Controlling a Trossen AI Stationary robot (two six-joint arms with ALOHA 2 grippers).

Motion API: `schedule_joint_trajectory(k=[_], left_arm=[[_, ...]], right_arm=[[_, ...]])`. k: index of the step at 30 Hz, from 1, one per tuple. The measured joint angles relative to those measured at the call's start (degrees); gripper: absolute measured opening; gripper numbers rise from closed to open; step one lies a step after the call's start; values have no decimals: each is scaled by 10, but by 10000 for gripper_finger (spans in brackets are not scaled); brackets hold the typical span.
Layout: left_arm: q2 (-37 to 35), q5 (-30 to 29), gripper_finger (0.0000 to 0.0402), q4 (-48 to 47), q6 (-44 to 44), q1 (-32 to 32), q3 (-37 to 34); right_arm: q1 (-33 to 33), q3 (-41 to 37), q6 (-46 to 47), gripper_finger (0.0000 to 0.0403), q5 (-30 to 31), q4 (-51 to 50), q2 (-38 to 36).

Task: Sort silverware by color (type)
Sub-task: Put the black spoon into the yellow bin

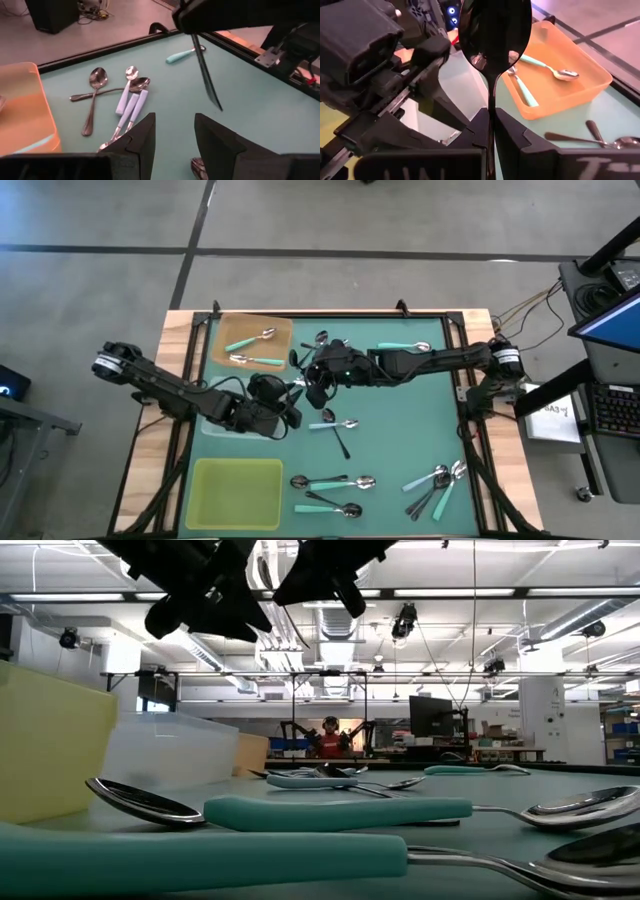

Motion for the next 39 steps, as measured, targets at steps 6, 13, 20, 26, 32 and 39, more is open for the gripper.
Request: schedule_joint_trajectory(k=[6, 13, 20, 26, 32, 39], left_arm=[[0, -5, 118, 33, 36, 0, 0], [0, -14, 118, 51, 38, 0, 0], [0, -29, 118, 56, 38, 0, 0], [0, -35, 118, 60, 39, 1, 0], [0, -54, 116, 60, 38, 1, 0], [0, -56, 65, 60, 40, 2, 0]], right_arm=[[0, 0, -37, 9, -1, 13, 10], [2, 0, -59, 9, -3, 30, 14], [4, 0, -59, 9, -44, 66, 19], [6, 0, -65, 9, -45, 72, 20], [11, 0, -66, 9, -54, 72, 20], [13, 0, -66, 9, -56, 72, 20]])
